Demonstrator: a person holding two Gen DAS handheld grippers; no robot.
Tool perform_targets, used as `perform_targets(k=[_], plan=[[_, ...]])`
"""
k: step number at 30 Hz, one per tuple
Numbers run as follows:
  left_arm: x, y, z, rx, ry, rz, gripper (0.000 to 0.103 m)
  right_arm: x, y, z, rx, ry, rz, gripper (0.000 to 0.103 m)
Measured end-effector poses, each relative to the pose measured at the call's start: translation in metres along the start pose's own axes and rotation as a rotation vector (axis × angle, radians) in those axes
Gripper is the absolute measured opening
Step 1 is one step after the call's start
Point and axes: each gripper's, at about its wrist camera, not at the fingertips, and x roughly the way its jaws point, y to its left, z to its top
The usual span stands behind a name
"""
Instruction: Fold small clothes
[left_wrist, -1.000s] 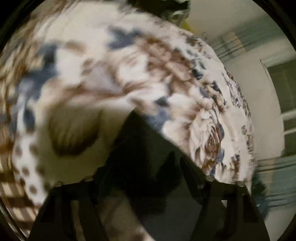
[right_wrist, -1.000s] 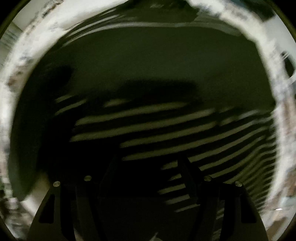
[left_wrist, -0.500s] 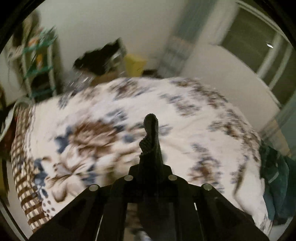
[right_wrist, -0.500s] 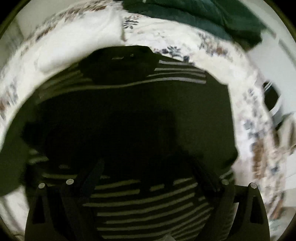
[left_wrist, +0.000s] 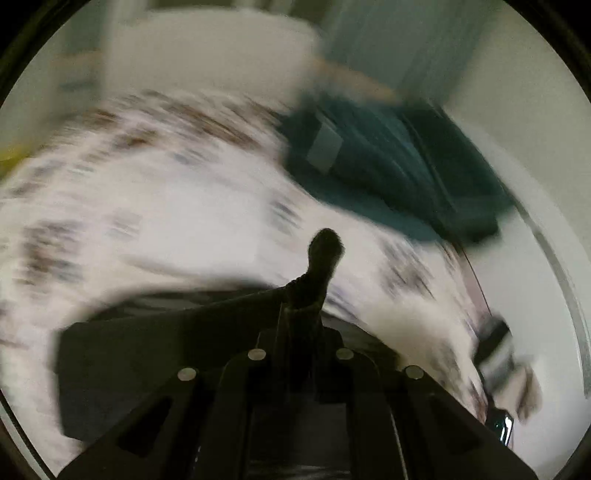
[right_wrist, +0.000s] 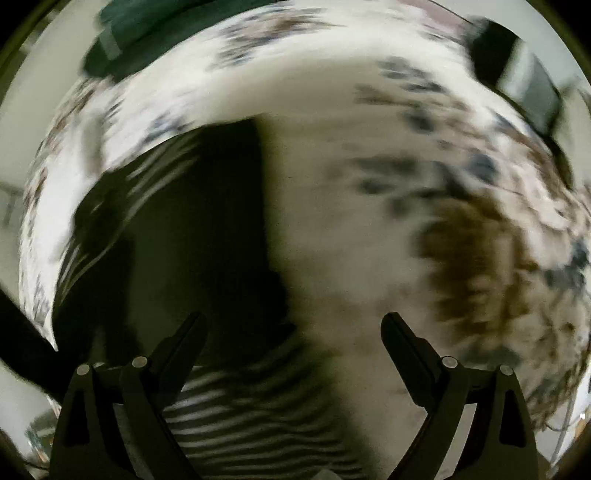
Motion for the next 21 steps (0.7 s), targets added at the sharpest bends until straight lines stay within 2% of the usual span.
perform_targets(k=[2, 5, 7, 8, 9, 10, 11, 12, 13, 16, 18, 19, 21], plan=[[0.057, -0.061, -0.028, 0.067, 0.102, -0.046, 0.005, -0.007, -0.049, 0.007, 0.053, 0.012, -0.024, 0.096], [0.108, -0.111, -0.062, 0.11, 0.209, -0.064, 0.006, -0.013, -0.109, 0.015, 0.098, 0.029, -0.051, 0.096], [0.133, -0.13, -0.083, 0.159, 0.279, -0.025, 0.01, -0.015, -0.14, 0.019, 0.103, 0.043, -0.05, 0.096], [0.14, -0.143, -0.091, 0.189, 0.298, 0.022, 0.011, -0.018, -0.155, 0.021, 0.109, 0.057, -0.032, 0.096], [0.146, -0.144, -0.097, 0.213, 0.315, 0.064, 0.016, -0.02, -0.166, 0.022, 0.112, 0.07, -0.014, 0.096], [0.149, -0.141, -0.1, 0.226, 0.324, 0.089, 0.022, -0.022, -0.178, 0.023, 0.112, 0.09, 0.013, 0.096], [0.147, -0.14, -0.104, 0.231, 0.326, 0.097, 0.043, -0.024, -0.187, 0.024, 0.11, 0.108, 0.039, 0.096], [0.142, -0.137, -0.109, 0.231, 0.325, 0.102, 0.069, -0.028, -0.193, 0.025, 0.103, 0.125, 0.059, 0.096], [0.131, -0.128, -0.111, 0.225, 0.317, 0.107, 0.076, -0.033, -0.198, 0.026, 0.09, 0.145, 0.081, 0.096], [0.095, -0.105, -0.13, 0.22, 0.26, 0.148, 0.079, -0.048, -0.199, 0.03, 0.032, 0.192, 0.16, 0.096], [0.059, -0.065, -0.141, 0.182, 0.223, 0.219, 0.091, -0.058, -0.187, 0.04, -0.006, 0.203, 0.218, 0.096], [0.048, -0.047, -0.147, 0.167, 0.216, 0.256, 0.093, -0.06, -0.177, 0.048, -0.031, 0.205, 0.249, 0.096], [0.022, 0.005, -0.163, 0.121, 0.215, 0.378, 0.093, -0.053, -0.156, 0.069, -0.049, 0.207, 0.295, 0.096]])
